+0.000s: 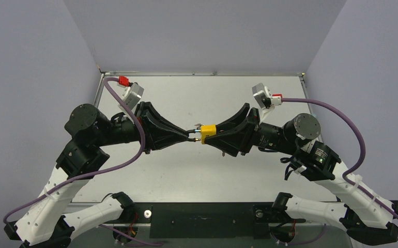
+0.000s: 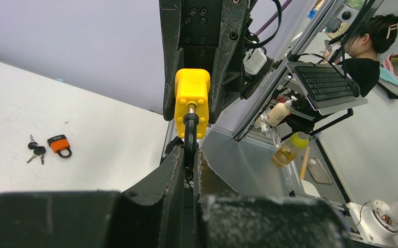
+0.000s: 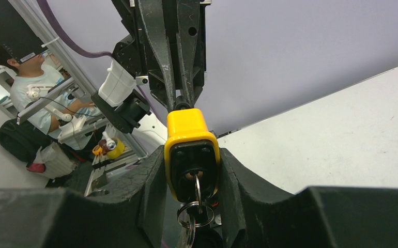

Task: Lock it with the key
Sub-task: Lock the lock.

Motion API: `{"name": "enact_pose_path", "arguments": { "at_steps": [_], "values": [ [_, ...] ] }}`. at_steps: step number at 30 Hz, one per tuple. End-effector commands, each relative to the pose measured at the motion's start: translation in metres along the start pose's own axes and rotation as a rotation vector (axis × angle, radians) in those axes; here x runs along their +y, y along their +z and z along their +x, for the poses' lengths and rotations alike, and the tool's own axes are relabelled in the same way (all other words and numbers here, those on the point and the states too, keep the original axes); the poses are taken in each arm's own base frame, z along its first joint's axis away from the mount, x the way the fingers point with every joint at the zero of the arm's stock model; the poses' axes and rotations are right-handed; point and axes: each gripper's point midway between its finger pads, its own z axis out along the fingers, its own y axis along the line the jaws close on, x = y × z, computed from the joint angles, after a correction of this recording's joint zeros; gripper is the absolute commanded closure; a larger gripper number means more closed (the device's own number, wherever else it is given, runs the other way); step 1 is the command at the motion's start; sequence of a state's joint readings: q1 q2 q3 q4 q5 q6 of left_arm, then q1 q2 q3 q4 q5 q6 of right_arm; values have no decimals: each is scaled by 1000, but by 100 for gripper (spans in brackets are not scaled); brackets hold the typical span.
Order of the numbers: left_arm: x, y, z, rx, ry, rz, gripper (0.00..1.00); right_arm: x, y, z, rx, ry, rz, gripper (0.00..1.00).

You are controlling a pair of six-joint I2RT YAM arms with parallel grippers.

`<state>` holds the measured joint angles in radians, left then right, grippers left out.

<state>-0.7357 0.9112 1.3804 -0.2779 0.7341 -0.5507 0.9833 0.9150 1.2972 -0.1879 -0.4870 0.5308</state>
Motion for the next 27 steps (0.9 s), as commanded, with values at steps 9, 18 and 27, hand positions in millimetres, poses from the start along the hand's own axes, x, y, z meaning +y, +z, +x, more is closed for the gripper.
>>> {"name": "enact_pose_path", "arguments": {
  "at_steps": [9, 18, 27],
  "values": [
    [7, 10, -1, -36, -48, 26, 100, 6, 16, -14, -47, -46, -34, 100],
    [12, 17, 5, -31, -91, 40, 100, 2, 30, -4, -11, -49, -23, 100],
    [13, 22, 10, -17, -121, 47, 100, -3, 38, 2, 15, -65, -4, 100]
  ]
}}
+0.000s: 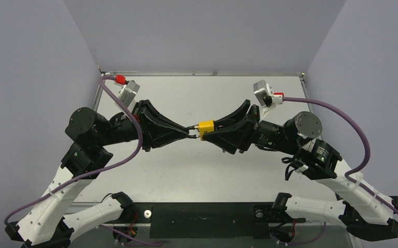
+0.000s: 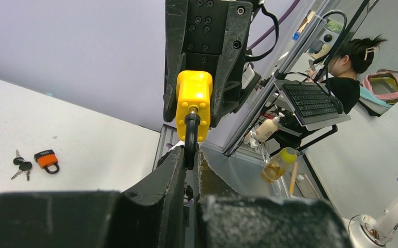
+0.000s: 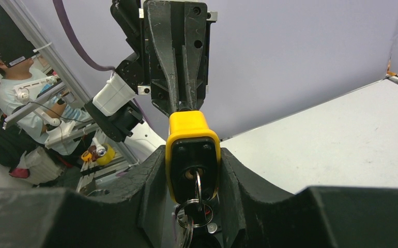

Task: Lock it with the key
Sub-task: Lock the lock.

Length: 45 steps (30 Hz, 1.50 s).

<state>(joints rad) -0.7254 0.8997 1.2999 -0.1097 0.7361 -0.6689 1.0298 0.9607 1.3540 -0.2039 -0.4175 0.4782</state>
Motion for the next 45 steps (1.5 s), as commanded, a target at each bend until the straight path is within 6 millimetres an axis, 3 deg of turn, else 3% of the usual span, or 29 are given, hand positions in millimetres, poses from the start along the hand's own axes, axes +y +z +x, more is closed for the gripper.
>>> {"name": "enact_pose_path", "arguments": {
  "at_steps": [1, 10, 16, 37, 45],
  "values": [
    [14, 16, 16, 47, -77, 9, 100, -2, 27, 11, 29, -22, -25, 100],
    [7, 18, 8, 32, -107, 31, 100, -15, 30, 27, 76, -42, 35, 100],
    [17, 24, 10, 29, -124, -9, 100, -10, 36, 35, 88, -32, 22, 100],
    [-1, 50, 3, 39, -87, 24, 100, -12, 42, 71, 157, 11, 11, 100],
    [-4, 58, -4, 46, -68, 33, 100, -14, 46, 93, 201, 42, 2, 100]
  ]
}}
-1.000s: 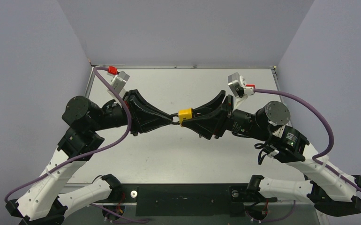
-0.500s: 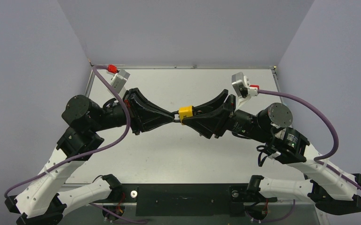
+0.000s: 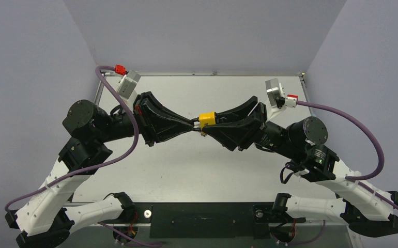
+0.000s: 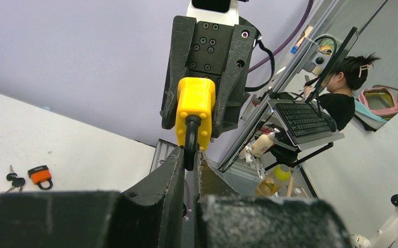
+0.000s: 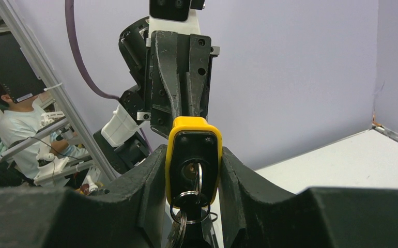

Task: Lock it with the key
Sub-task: Lock the lock.

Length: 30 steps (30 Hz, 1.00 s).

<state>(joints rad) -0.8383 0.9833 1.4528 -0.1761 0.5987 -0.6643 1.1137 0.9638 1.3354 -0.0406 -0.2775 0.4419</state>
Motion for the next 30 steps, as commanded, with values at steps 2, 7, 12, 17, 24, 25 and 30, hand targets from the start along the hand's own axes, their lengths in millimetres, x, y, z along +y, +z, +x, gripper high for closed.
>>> {"name": "enact_pose_path", "arguments": {
  "at_steps": [2, 7, 12, 17, 24, 25, 30],
  "values": [
    [10, 39, 21, 90, -45, 49, 100, -19, 17, 133, 369, 98, 3, 100],
    [7, 46, 24, 113, -42, 58, 100, -20, 19, 143, 387, 107, 3, 100],
    [5, 50, 30, 134, -45, 64, 100, -20, 20, 150, 407, 111, -1, 100],
    [8, 54, 41, 179, -53, 50, 100, -22, 20, 158, 429, 114, 5, 100],
    [25, 54, 63, 246, -78, -20, 100, -25, 20, 158, 437, 94, 26, 100],
    [28, 54, 64, 247, -80, -33, 100, -25, 19, 158, 442, 92, 33, 100],
    [43, 55, 73, 271, -86, -96, 100, -27, 21, 168, 473, 72, 53, 100]
  ]
}}
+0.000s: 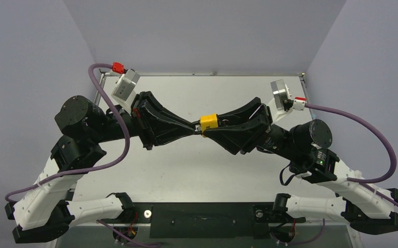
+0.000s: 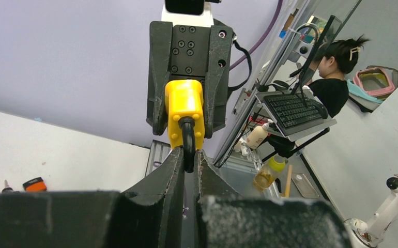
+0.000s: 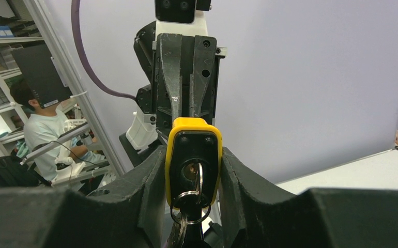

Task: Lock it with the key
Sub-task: Lock the lock.

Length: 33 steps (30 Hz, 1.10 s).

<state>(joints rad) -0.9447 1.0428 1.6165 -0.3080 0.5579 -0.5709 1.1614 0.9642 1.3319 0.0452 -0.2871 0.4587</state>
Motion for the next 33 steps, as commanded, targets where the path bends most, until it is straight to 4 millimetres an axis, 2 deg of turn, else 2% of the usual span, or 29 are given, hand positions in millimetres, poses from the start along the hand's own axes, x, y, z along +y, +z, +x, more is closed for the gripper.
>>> {"name": "enact_pose_path", "arguments": {
  "at_steps": [1, 7, 10, 11, 12, 13, 14, 15, 25, 31, 33],
  "values": [
    [70, 48, 82, 230, -147, -134, 100, -56, 3, 181, 529, 70, 143, 100],
    [86, 42, 78, 201, -123, -226, 100, -62, 0, 178, 521, 53, 179, 100],
    [102, 33, 68, 133, -126, -287, 100, -67, -3, 171, 506, 42, 199, 100],
    [99, 28, 63, 108, -126, -277, 100, -69, -4, 168, 498, 40, 205, 100],
    [106, 26, 61, 80, -136, -282, 100, -72, -6, 167, 495, 42, 213, 100],
    [102, 22, 55, 60, -132, -267, 100, -76, -7, 162, 482, 40, 225, 100],
    [106, 20, 54, 39, -136, -271, 100, -84, -10, 161, 476, 43, 247, 100],
    [105, 16, 49, 23, -130, -269, 100, -84, -11, 158, 463, 48, 242, 100],
    [119, -5, 46, -46, -112, -308, 100, -122, -29, 147, 340, 156, 285, 100],
    [111, -15, 35, -107, -86, -277, 100, -130, -34, 145, 294, 211, 277, 100],
    [109, -16, 34, -109, -82, -277, 100, -131, -35, 138, 260, 218, 269, 95]
  ]
}}
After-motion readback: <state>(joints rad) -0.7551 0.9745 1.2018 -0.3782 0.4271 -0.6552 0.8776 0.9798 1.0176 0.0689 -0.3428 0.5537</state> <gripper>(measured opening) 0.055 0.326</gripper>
